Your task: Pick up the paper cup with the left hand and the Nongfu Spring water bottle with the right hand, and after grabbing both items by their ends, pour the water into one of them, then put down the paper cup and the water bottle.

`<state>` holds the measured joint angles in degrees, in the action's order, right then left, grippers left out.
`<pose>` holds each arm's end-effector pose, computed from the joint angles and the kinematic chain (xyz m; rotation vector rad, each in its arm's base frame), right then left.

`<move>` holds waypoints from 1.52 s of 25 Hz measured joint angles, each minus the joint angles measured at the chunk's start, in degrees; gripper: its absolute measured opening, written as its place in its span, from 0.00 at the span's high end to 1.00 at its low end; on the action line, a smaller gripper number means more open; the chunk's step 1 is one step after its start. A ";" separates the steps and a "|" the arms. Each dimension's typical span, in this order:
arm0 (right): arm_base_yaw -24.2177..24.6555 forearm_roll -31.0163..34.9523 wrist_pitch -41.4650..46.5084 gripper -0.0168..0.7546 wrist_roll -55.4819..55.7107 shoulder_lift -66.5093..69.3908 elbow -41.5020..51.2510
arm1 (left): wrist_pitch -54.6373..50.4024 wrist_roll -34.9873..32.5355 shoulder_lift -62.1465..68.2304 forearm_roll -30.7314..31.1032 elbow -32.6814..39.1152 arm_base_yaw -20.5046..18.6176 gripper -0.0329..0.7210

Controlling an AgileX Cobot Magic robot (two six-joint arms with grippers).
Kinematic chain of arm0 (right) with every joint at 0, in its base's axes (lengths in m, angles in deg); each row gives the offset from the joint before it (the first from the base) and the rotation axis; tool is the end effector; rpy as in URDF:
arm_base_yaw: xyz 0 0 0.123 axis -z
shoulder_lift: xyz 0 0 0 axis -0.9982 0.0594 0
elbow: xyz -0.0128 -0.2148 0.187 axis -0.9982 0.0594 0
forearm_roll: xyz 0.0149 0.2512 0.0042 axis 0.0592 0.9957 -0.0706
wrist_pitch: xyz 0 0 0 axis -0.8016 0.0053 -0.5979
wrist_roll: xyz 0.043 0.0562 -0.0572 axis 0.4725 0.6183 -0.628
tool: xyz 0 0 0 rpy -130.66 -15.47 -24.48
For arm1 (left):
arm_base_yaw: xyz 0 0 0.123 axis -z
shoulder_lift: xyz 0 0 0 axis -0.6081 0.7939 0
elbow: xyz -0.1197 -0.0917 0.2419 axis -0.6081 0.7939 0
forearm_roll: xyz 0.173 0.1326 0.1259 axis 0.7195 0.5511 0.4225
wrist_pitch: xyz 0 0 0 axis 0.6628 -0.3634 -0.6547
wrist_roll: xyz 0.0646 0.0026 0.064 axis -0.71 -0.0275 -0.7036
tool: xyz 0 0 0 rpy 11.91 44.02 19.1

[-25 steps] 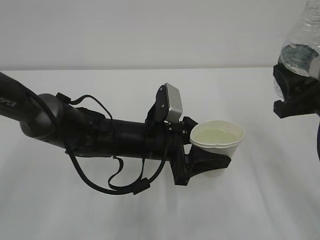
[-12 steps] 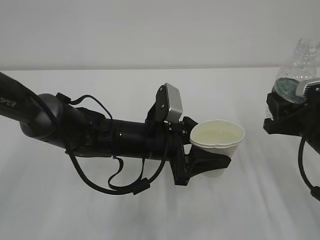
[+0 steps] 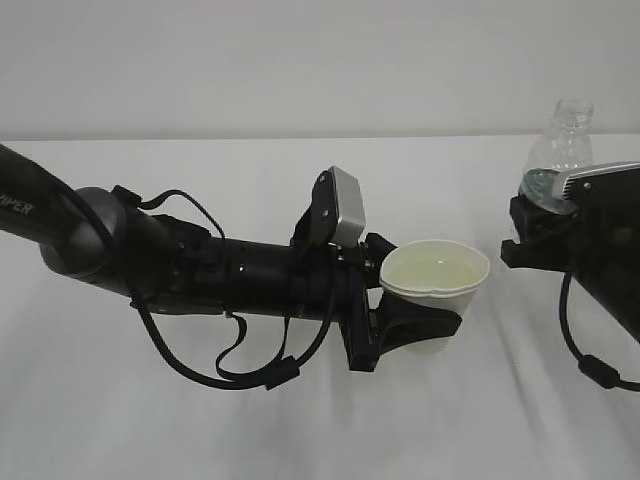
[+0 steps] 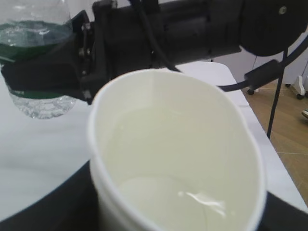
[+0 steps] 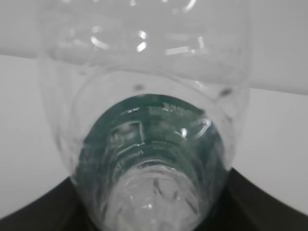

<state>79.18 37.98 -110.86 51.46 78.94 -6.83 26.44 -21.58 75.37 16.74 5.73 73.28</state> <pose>0.3102 0.0388 0.1131 -0.2235 1.7632 -0.0221 0.2899 -0.2966 0.1176 1.2862 1.4014 -1.1340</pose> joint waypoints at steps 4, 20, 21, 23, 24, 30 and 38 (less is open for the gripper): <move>0.00 0.31 0.00 0.43 0.00 2.91 -2.18 | -0.10 -0.65 0.00 -0.36 0.00 0.00 0.36; 0.00 2.30 -0.04 0.43 0.04 11.18 -9.74 | -0.46 -3.21 0.00 -0.85 0.00 0.00 0.36; 0.00 2.43 -0.04 0.43 0.04 11.69 -10.17 | -0.56 -3.21 0.00 -0.85 0.00 0.00 0.36; 0.00 2.43 -0.04 0.43 0.14 12.66 -10.76 | -0.59 -3.33 0.00 -0.89 0.00 0.00 0.36; 0.00 2.43 -0.04 0.43 0.14 12.92 -11.00 | -0.68 -3.33 0.00 -0.98 0.00 0.00 0.36; 0.00 2.74 -0.04 0.43 0.32 14.13 -12.24 | -0.82 -3.33 0.00 -1.23 0.00 0.00 0.36; 0.00 2.86 -0.04 0.43 0.57 14.88 -12.83 | -0.81 -3.33 0.00 -1.45 0.00 0.00 0.36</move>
<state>79.18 40.84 -110.89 52.03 93.82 -19.66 25.63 -24.91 75.37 15.29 5.73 73.28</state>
